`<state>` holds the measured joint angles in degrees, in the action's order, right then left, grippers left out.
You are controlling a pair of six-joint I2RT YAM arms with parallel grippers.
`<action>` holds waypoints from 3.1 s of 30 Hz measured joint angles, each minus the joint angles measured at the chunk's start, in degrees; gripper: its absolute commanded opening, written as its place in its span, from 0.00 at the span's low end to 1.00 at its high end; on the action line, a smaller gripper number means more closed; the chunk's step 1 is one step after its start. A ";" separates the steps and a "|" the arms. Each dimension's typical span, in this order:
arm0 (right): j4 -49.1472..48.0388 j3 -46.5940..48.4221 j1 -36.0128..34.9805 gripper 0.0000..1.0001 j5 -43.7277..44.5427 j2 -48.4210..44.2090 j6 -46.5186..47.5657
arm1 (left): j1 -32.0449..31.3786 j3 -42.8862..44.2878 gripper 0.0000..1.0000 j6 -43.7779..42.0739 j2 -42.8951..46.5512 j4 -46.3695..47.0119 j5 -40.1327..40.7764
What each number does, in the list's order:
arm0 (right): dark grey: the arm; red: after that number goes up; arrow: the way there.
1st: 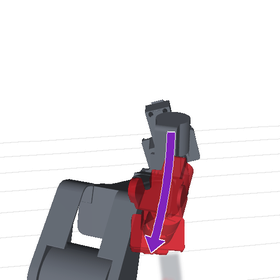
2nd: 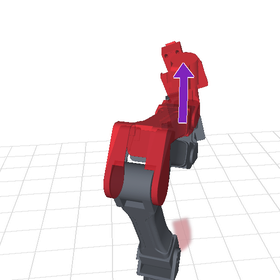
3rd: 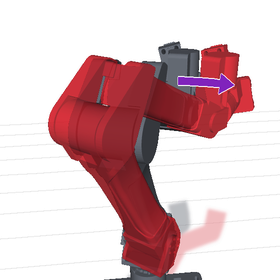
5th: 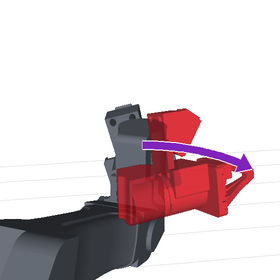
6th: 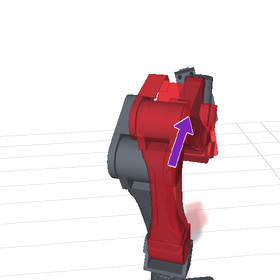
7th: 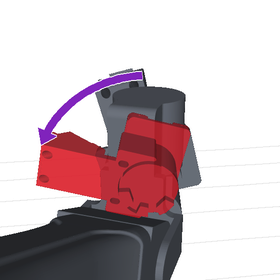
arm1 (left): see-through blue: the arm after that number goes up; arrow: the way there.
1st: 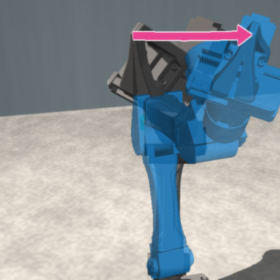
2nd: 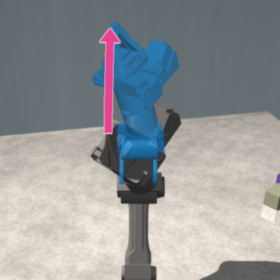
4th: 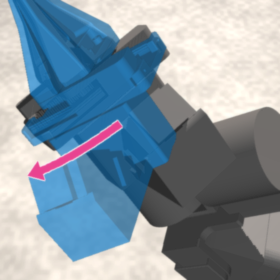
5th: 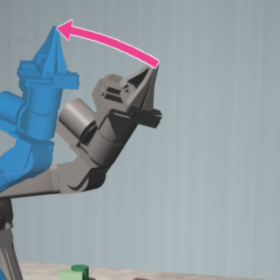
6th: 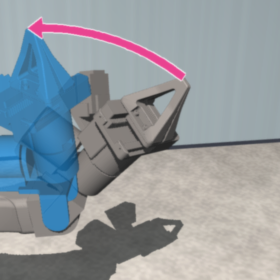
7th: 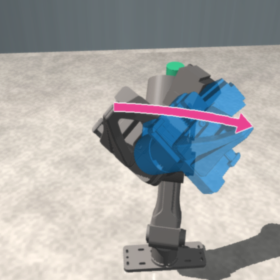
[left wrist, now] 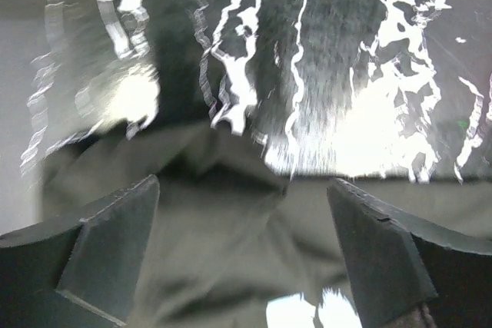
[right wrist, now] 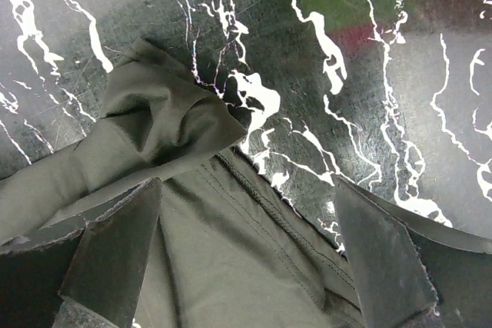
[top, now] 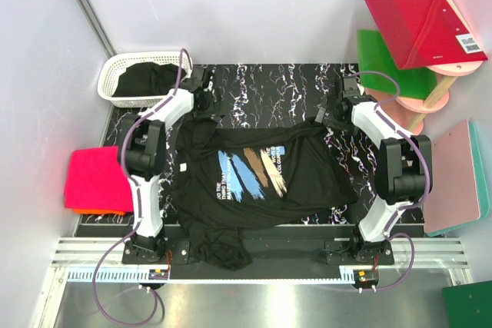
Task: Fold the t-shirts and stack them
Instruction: Fold the flattened tshirt in 1/3 of the way
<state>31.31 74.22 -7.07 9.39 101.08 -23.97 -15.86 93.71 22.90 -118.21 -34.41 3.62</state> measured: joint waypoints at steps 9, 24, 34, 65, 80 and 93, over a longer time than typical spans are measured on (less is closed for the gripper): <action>-0.20 -0.24 0.00 1.00 -0.04 -0.09 0.37 | -0.09 2.27 0.00 -0.04 -6.34 -0.61 -2.38; -0.79 -0.52 0.00 0.99 -1.81 0.31 0.15 | -0.26 -8.90 0.05 -0.15 15.50 -3.10 7.56; -5.11 -0.55 0.00 0.46 -5.84 6.91 -1.07 | -0.26 -19.45 0.01 0.52 16.96 -5.07 11.65; -10.60 -5.16 -0.15 0.00 -7.91 -2.16 -3.52 | 2.05 -24.92 0.00 3.17 22.67 -8.26 17.62; -5.51 -6.97 -0.33 0.00 -5.01 -0.11 -4.00 | 1.22 -27.39 0.00 4.81 23.82 -10.58 19.26; -4.87 -6.49 -0.33 0.99 -4.79 5.31 -5.51 | -0.74 -30.69 0.99 6.19 20.41 -11.67 20.85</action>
<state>26.44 67.72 -7.40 4.60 106.39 -29.47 -16.60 63.02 29.08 -97.80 -46.09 24.47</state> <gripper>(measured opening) 0.560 0.930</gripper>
